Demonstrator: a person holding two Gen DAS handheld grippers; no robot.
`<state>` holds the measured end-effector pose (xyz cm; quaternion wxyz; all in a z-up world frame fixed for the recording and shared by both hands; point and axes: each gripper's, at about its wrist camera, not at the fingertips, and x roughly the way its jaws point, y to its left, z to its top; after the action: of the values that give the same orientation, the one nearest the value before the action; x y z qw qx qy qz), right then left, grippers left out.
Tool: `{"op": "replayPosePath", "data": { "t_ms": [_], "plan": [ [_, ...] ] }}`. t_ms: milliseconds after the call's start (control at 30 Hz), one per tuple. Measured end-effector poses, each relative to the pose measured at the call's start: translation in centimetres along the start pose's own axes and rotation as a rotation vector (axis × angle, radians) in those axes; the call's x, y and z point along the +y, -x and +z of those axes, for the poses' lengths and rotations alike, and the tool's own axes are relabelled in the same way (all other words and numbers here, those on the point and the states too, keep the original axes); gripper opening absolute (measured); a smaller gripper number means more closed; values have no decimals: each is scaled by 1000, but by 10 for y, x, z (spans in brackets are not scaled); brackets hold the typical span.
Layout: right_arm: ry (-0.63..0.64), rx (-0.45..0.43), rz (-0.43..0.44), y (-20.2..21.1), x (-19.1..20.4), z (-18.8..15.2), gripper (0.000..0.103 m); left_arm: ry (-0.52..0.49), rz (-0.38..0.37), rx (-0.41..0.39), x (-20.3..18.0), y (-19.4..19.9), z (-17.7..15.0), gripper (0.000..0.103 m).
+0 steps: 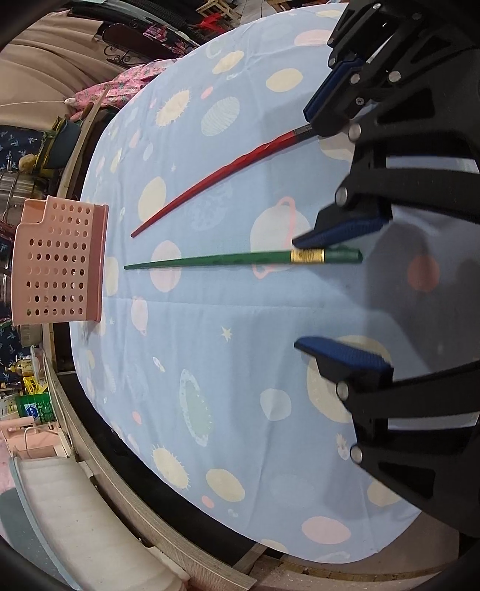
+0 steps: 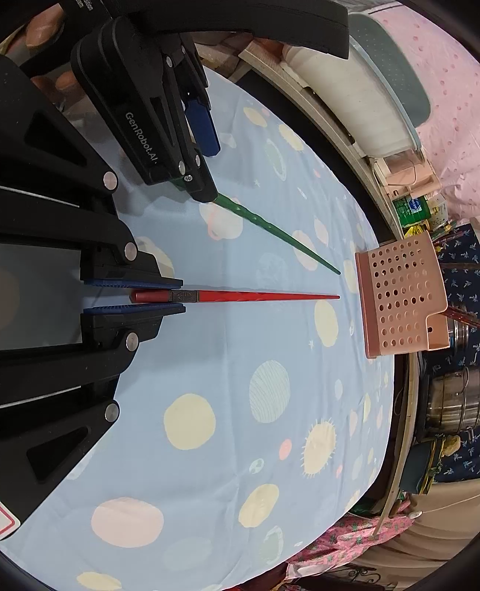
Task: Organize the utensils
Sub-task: 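Lift both held chopsticks and carry them over the pink holder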
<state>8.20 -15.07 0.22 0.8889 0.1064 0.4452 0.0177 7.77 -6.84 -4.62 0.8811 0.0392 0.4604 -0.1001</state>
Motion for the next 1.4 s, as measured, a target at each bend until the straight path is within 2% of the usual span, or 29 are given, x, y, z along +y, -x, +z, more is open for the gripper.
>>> {"op": "replayPosePath", "data": {
  "t_ms": [33, 100, 167, 367, 633, 1133, 1400],
  "plan": [
    [0, 0, 0, 0, 0, 0, 7, 0, -2, 1, 1, 0, 0, 31],
    [0, 1, 1, 0, 0, 0, 7, 5, -9, 4, 3, 0, 1, 16],
    [0, 1, 2, 0, 0, -1, 7, 10, -17, 8, 4, 1, 1, 9],
    [4, 2, 9, 4, 3, -1, 7, 28, -44, 20, 9, 4, 2, 7],
    [-15, -52, 28, 28, 0, 16, 7, 65, -55, -35, 24, 33, 16, 7],
    [-24, -308, 33, 101, -11, 105, 7, 144, -70, -236, 62, 104, 83, 7],
    [-29, -382, 50, 113, -14, 146, 7, 133, -45, -329, 67, 127, 127, 7]
  ]
}}
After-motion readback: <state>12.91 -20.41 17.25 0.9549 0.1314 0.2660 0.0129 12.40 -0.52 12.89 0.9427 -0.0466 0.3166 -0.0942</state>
